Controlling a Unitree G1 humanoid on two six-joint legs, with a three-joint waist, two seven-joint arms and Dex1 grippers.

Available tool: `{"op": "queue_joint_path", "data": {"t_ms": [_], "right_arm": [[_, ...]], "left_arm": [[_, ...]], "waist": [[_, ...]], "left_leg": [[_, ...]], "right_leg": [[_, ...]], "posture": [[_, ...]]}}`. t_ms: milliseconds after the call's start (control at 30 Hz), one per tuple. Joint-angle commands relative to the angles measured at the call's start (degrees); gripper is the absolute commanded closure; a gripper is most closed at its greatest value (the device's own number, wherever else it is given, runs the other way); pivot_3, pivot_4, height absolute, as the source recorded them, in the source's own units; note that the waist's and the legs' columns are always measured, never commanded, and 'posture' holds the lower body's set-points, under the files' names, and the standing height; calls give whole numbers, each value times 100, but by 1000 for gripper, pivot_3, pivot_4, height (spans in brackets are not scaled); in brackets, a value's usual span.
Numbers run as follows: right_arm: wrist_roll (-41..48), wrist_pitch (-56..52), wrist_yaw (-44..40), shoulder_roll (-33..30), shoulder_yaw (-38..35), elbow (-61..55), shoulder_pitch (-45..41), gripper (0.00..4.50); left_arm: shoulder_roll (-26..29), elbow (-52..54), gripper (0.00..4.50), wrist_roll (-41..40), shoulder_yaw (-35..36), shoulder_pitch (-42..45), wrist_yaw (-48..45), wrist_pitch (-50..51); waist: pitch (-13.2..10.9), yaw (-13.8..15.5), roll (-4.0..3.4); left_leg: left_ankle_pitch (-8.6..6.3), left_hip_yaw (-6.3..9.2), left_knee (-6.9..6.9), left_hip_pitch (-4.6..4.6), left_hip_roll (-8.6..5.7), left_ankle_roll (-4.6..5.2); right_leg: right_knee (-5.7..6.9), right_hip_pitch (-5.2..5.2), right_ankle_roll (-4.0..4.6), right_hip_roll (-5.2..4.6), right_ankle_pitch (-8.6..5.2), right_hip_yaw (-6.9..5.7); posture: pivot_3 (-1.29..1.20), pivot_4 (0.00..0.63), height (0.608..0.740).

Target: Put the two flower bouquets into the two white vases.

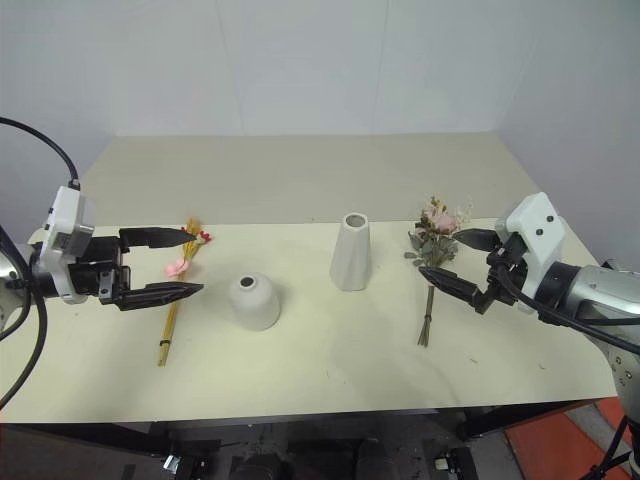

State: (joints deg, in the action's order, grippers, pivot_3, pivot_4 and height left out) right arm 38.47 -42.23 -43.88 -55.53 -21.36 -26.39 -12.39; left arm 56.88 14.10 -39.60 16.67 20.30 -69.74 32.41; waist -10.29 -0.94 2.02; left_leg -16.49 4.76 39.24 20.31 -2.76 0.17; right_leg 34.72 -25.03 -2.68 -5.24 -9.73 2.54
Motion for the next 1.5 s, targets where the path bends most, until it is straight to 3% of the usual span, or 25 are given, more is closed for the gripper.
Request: {"op": "queue_joint_path", "data": {"t_ms": [33,167,333,500,667,900,1033,1333,1400,1500], "right_arm": [[28,124,-61,-18,-139,-61,-78,0],[54,-9,-70,-66,-119,-84,-73,0],[623,-3036,651,-628,705,504,-1251,0],[262,-4824,1506,101,1370,1697,-2833,0],[-324,-5027,2082,766,1958,3111,-3775,0],[-1221,-4465,2219,1479,2804,4418,-4246,0],[-1522,-3899,2020,1603,2986,4655,-4355,804],[-1678,-3754,1852,1635,2723,4313,-4109,3968],[-1676,-3867,1942,1674,2565,4176,-3998,4280],[-1786,-3856,2261,1809,2215,3924,-3781,4280]], "left_arm": [[55,65,25,-27,87,107,1,-102],[52,52,25,-29,78,134,-1,-105],[29,-84,25,46,-143,396,-153,-233],[-79,-306,25,159,-480,748,-317,-388],[-177,-517,25,257,-683,993,-415,-531],[-298,-660,25,398,-764,1147,-469,-681],[-308,-701,0,425,-764,1155,-477,-730],[-401,-805,0,507,-832,1252,-513,-776],[-431,-866,0,533,-864,1318,-550,-785],[-481,-980,0,589,-920,1425,-622,-819]], "waist": [[0,-1,0],[0,-1,0],[0,-15,0],[0,-59,1],[0,-61,1],[0,-98,0],[0,-138,0],[0,-156,0],[0,-162,0],[1,-156,0]], "left_leg": [[0,0,0,0,0,0],[0,0,0,0,0,0],[1,-2,1,-1,-1,-1],[0,-3,-2,1,1,-1],[0,-3,-4,15,-5,-1],[0,-2,-5,42,-8,0],[1,-1,-4,52,-13,0],[5,-1,-3,90,-11,-6],[5,-1,-3,89,-11,-7],[5,-1,-3,89,-11,-7]], "right_leg": [[0,0,0,0,0,0],[1,0,0,0,0,0],[4,0,3,-3,2,2],[0,-1,9,1,-1,0],[2,-16,10,-2,1,2],[15,-37,7,-6,8,1],[17,-47,2,-9,13,2],[30,-102,8,-7,17,2],[30,-102,9,-8,18,3],[31,-102,10,-7,18,2]], "posture": [[0,150,740],[0,150,740],[0,150,740],[0,150,740],[0,150,740],[0,150,740],[0,150,740],[0,150,740],[0,150,740],[0,150,740]]}}
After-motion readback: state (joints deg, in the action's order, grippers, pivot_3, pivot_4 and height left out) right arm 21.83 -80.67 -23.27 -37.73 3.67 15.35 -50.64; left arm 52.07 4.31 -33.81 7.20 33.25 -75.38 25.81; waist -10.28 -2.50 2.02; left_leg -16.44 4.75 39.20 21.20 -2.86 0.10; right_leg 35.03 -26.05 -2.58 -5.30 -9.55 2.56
